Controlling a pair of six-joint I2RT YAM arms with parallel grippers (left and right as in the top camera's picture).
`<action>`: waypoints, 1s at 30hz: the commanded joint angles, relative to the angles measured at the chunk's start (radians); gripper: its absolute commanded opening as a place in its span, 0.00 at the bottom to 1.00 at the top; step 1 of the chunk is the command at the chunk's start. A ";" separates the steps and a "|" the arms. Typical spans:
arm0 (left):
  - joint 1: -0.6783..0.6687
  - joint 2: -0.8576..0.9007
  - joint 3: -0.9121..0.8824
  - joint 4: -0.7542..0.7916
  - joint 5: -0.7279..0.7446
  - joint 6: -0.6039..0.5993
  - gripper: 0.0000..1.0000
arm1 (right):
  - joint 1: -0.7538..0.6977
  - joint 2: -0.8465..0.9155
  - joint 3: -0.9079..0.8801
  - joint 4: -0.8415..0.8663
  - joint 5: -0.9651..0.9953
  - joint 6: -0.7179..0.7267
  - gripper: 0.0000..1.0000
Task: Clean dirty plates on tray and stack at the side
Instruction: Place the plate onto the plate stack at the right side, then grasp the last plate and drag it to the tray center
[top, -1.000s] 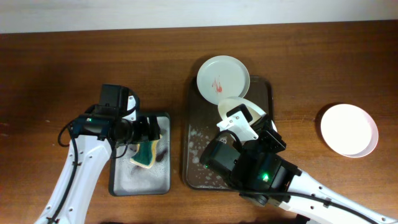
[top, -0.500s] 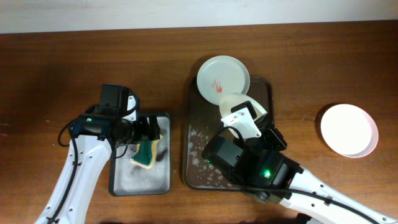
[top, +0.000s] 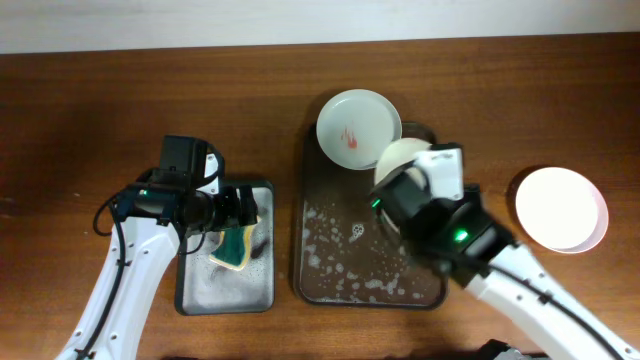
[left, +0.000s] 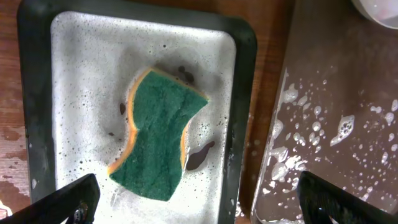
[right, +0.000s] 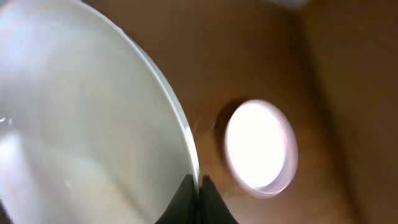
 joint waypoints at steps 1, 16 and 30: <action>0.004 -0.010 0.016 0.001 0.013 0.008 0.99 | -0.276 -0.003 0.019 0.016 -0.396 -0.038 0.04; 0.004 -0.010 0.016 0.001 0.013 0.008 0.99 | -1.471 0.367 0.019 0.217 -0.895 -0.076 0.04; 0.004 -0.010 0.016 0.001 0.013 0.008 0.99 | -0.597 0.361 0.146 0.399 -1.065 -0.459 0.55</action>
